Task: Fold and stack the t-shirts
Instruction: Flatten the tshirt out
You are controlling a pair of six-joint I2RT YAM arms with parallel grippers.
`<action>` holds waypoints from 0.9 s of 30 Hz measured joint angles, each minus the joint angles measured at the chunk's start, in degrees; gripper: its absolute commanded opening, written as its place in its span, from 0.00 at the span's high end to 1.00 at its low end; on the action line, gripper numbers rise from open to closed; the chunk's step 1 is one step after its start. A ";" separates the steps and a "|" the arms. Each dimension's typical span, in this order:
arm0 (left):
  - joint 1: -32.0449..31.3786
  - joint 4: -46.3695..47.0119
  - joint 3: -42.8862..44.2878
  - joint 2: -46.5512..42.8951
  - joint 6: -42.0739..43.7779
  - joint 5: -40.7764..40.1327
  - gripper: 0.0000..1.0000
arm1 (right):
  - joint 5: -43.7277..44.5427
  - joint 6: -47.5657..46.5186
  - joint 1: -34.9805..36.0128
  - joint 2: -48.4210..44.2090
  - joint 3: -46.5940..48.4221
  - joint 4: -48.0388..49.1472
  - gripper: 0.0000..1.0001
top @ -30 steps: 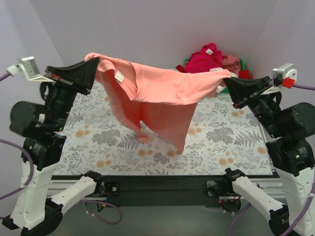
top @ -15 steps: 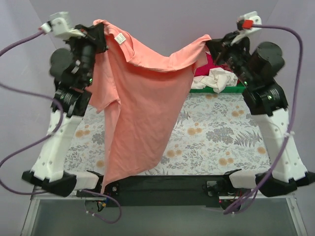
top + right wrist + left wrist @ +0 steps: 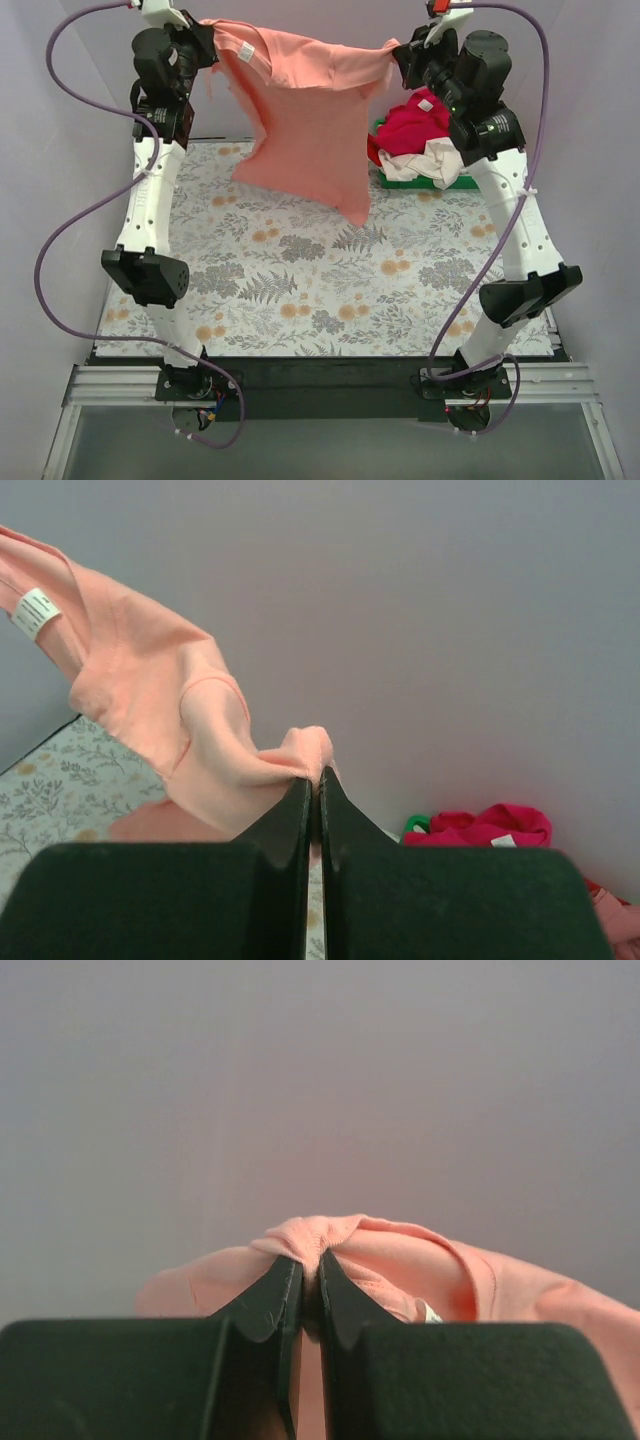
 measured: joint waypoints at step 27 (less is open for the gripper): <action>-0.17 -19.78 -86.90 -87.45 -48.13 -27.74 0.08 | -25.42 16.46 -0.42 -54.66 -93.24 0.39 0.02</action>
